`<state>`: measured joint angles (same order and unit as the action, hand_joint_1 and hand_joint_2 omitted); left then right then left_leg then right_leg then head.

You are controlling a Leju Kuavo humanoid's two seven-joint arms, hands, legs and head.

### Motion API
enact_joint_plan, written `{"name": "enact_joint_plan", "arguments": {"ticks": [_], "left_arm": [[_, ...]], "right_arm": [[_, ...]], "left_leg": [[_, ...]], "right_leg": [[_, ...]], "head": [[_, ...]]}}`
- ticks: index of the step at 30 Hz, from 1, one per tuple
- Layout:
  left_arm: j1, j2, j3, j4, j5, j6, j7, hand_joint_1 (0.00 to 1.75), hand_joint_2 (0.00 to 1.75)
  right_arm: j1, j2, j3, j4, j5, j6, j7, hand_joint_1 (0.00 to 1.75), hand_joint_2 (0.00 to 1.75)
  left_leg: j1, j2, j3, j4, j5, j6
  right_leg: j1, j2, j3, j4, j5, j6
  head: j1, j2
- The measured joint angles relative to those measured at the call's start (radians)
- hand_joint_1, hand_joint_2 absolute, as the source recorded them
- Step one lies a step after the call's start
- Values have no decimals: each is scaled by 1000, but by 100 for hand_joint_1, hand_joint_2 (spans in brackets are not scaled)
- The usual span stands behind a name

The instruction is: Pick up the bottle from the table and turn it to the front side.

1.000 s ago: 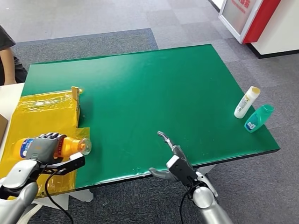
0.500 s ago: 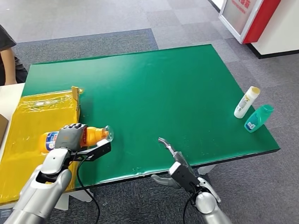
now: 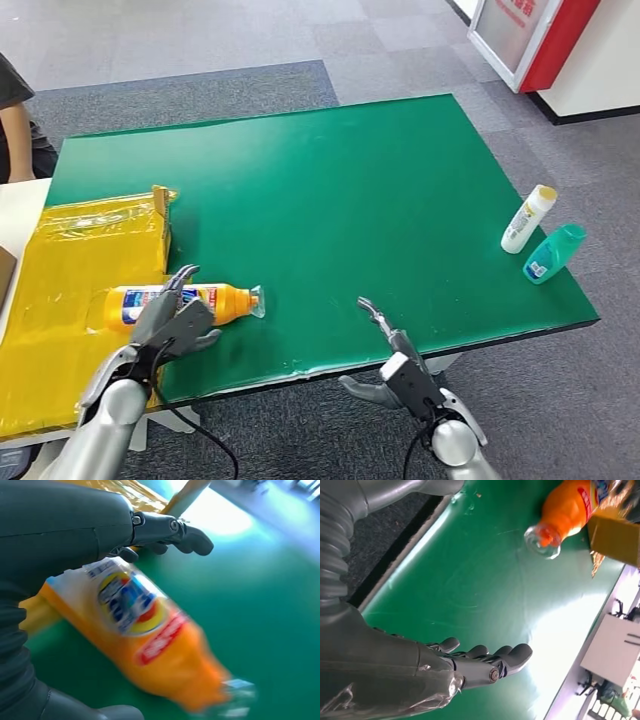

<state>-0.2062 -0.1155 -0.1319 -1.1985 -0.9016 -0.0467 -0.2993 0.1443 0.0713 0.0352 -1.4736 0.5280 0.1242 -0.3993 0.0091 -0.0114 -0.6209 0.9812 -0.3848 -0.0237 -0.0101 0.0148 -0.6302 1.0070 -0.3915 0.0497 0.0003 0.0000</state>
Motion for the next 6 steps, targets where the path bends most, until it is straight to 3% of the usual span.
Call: {"name": "enact_joint_plan", "arguments": {"ticks": [3, 6], "left_arm": [[117, -16, 50, -154, 234, 3, -166, 0, 175], [204, -36, 89, -265, 439, -60, -269, 0, 175]], "right_arm": [[46, 0, -16, -23, -2, -11, -7, 0, 175], [77, 4, -26, -46, 4, -13, -8, 0, 175]], "left_leg": [[0, 0, 0, 0, -2, 0], [0, 0, 1, 0, -4, 0]], "right_leg": [[0, 0, 0, 0, -2, 0], [0, 0, 1, 0, -3, 1]], "head": [[0, 0], [0, 0]]}}
